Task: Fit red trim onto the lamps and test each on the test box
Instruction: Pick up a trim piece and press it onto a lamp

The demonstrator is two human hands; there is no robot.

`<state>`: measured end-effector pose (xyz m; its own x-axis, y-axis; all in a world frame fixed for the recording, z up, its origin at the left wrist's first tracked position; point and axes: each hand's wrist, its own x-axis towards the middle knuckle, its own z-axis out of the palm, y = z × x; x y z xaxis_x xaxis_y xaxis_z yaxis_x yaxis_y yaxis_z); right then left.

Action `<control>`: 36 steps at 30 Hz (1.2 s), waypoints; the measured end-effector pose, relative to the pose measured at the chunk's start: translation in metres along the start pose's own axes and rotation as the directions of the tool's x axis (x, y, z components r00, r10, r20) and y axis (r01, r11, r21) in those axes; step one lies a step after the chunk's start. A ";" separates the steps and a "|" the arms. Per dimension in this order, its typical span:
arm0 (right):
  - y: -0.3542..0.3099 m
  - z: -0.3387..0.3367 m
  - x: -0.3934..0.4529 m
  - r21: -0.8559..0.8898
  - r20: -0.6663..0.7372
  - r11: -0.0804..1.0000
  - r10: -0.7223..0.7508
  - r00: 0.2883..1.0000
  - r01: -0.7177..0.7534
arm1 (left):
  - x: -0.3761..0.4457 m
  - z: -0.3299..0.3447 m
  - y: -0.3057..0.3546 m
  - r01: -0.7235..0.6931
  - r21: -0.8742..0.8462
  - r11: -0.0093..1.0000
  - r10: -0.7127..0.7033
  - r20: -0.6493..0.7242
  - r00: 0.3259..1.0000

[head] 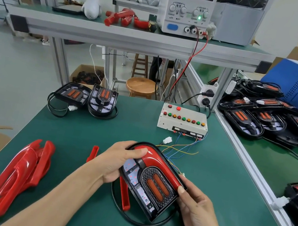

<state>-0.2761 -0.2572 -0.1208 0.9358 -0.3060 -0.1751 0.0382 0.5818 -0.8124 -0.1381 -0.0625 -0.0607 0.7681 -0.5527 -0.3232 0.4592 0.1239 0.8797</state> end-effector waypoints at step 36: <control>-0.018 0.008 0.007 -0.806 0.201 0.561 -0.037 0.979 0.187 | 0.011 0.002 0.004 -0.158 0.238 0.958 0.159 0.014 0.987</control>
<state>-0.2676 -0.2642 -0.1029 0.9851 -0.1695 -0.0297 -0.0865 -0.3382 -0.9371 -0.1288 -0.0696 -0.0605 0.8253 -0.5372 -0.1742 0.2128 0.0100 0.9771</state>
